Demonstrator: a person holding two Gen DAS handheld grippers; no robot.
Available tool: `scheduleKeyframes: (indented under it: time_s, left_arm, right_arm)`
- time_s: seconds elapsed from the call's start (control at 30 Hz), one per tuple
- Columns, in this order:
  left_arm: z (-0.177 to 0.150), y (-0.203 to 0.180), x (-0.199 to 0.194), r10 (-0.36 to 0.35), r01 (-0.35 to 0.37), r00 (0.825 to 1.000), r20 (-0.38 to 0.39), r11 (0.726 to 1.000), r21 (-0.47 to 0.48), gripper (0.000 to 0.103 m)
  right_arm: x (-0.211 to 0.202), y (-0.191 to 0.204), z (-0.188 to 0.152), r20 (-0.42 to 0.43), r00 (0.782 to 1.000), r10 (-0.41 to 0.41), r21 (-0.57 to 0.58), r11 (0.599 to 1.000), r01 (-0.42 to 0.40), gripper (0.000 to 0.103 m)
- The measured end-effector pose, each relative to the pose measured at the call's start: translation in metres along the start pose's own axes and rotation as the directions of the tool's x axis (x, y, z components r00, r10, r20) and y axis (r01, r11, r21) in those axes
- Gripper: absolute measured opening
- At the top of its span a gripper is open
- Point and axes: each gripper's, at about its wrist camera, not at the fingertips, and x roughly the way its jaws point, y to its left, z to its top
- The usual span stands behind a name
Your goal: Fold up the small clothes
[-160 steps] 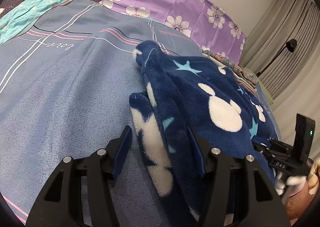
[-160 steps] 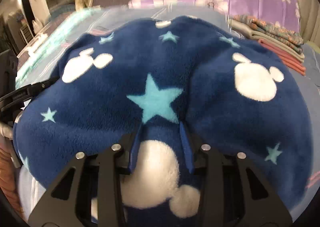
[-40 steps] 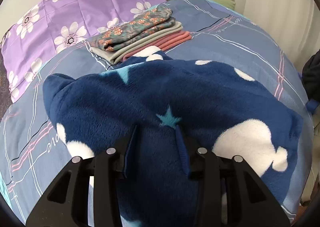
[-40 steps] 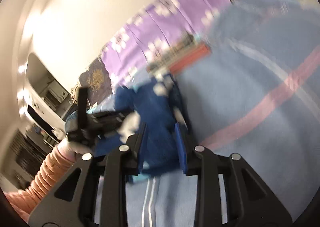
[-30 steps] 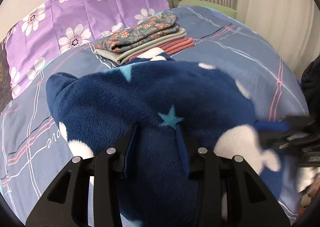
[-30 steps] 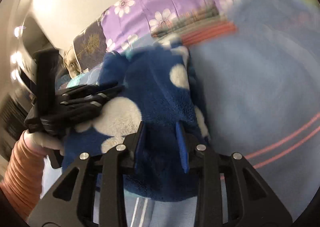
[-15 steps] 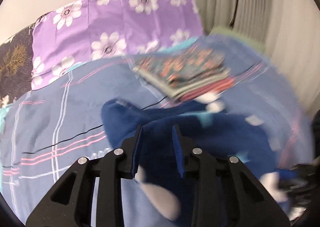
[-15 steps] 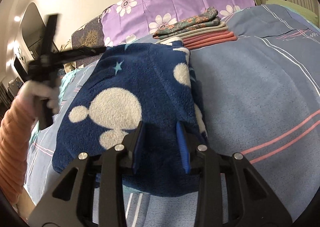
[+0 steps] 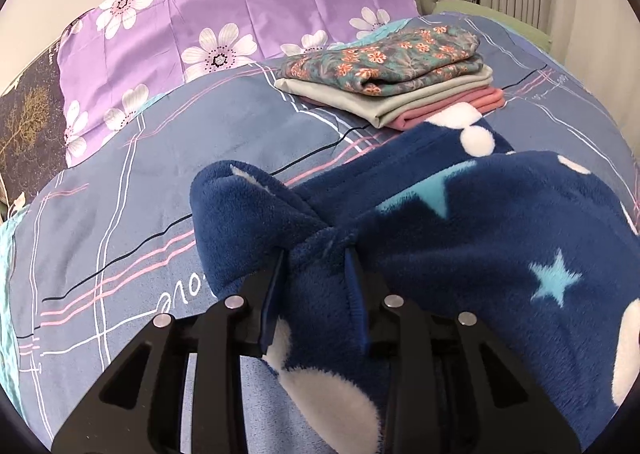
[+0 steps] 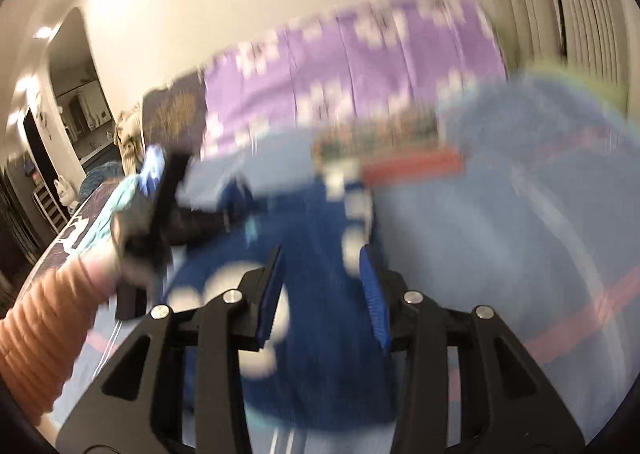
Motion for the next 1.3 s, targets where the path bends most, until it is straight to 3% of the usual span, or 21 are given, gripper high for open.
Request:
scheduleKeyframes:
  time_s: [0.07,0.13,0.2,0.23,0.27,0.3,0.37,0.43,0.5,0.57,0.63,0.67,0.77,0.83,1.0,1.1,1.3]
  left_arm:
    - [0.001,-0.001,0.0,0.005,-0.005,1.0,0.0,1.0,0.001,0.03]
    - [0.002,-0.001,0.001,0.004,-0.004,1.0,0.0,1.0,-0.004,0.03]
    - [0.001,0.001,-0.002,0.004,-0.004,1.0,0.004,1.0,-0.009,0.031]
    - [0.001,0.003,-0.003,0.003,-0.002,1.0,0.007,1.0,-0.016,0.032]
    - [0.002,0.007,-0.006,-0.012,0.012,1.0,0.014,1.0,-0.029,0.033]
    - [0.005,0.012,-0.009,-0.032,0.033,0.999,0.025,0.999,-0.042,0.034]
    - [0.014,0.024,-0.016,-0.073,0.078,0.995,0.062,0.993,-0.09,0.039]
    - [0.024,0.034,-0.019,-0.072,0.086,0.992,0.107,0.987,-0.134,0.04]
    - [0.029,0.04,0.001,-0.002,0.011,0.998,0.061,0.988,-0.152,0.041]
    - [0.019,0.038,0.037,0.035,-0.037,0.999,-0.027,0.993,-0.11,0.05]
    - [0.01,0.04,0.046,0.019,-0.018,1.0,0.005,0.988,-0.155,0.05]
    - [0.012,0.042,0.045,0.01,-0.011,1.0,-0.006,0.98,-0.2,0.05]
    - [0.018,0.037,0.022,0.047,-0.046,0.999,0.004,0.987,-0.151,0.049]
    - [0.016,0.036,-0.002,0.036,-0.032,0.999,0.026,0.986,-0.163,0.049]
    - [-0.036,0.007,-0.1,-0.04,0.062,0.984,0.175,0.99,-0.123,0.055]
    - [-0.085,-0.022,-0.147,-0.033,0.048,0.972,0.231,0.997,-0.062,0.068]
    - [-0.16,-0.08,-0.18,-0.095,0.099,0.979,0.181,0.995,-0.01,0.072]
  right_arm:
    - [0.015,0.006,0.027,-0.01,1.0,0.024,-0.015,1.0,-0.024,0.04]
    - [0.041,0.01,0.044,-0.074,0.995,0.071,-0.021,0.997,-0.072,0.041]
    - [0.085,0.008,0.046,-0.185,0.982,0.042,-0.006,0.999,-0.044,0.053]
    - [0.111,0.003,0.039,-0.273,0.962,0.002,0.006,1.0,-0.001,0.056]
    - [0.141,-0.005,0.024,-0.387,0.922,-0.023,0.028,0.999,0.037,0.058]
    - [0.167,-0.02,0.001,-0.447,0.894,0.012,0.092,0.995,0.033,0.058]
    - [0.168,-0.03,-0.007,-0.395,0.918,0.028,0.119,0.993,0.021,0.058]
    - [0.161,-0.025,-0.002,-0.391,0.92,0.015,0.094,0.995,0.024,0.059]
    - [0.161,-0.019,-0.005,-0.385,0.923,-0.023,0.039,0.998,0.041,0.059]
    - [0.162,-0.021,-0.004,-0.385,0.923,-0.016,0.051,0.998,0.039,0.059]
    - [0.164,-0.022,-0.006,-0.383,0.923,-0.016,0.058,0.997,0.042,0.06]
    - [0.164,-0.022,-0.007,-0.379,0.925,-0.015,0.057,0.998,0.04,0.06]
    - [0.16,-0.019,-0.011,-0.363,0.932,-0.02,0.032,0.999,0.034,0.06]
    - [0.16,-0.018,-0.01,-0.359,0.933,-0.024,0.025,0.999,0.035,0.06]
    - [0.157,-0.02,-0.01,-0.351,0.936,-0.016,0.035,0.999,0.031,0.06]
    - [0.156,-0.019,-0.01,-0.35,0.937,-0.017,0.035,0.999,0.031,0.06]
    - [0.153,-0.019,-0.011,-0.336,0.942,-0.02,0.036,0.999,0.034,0.06]
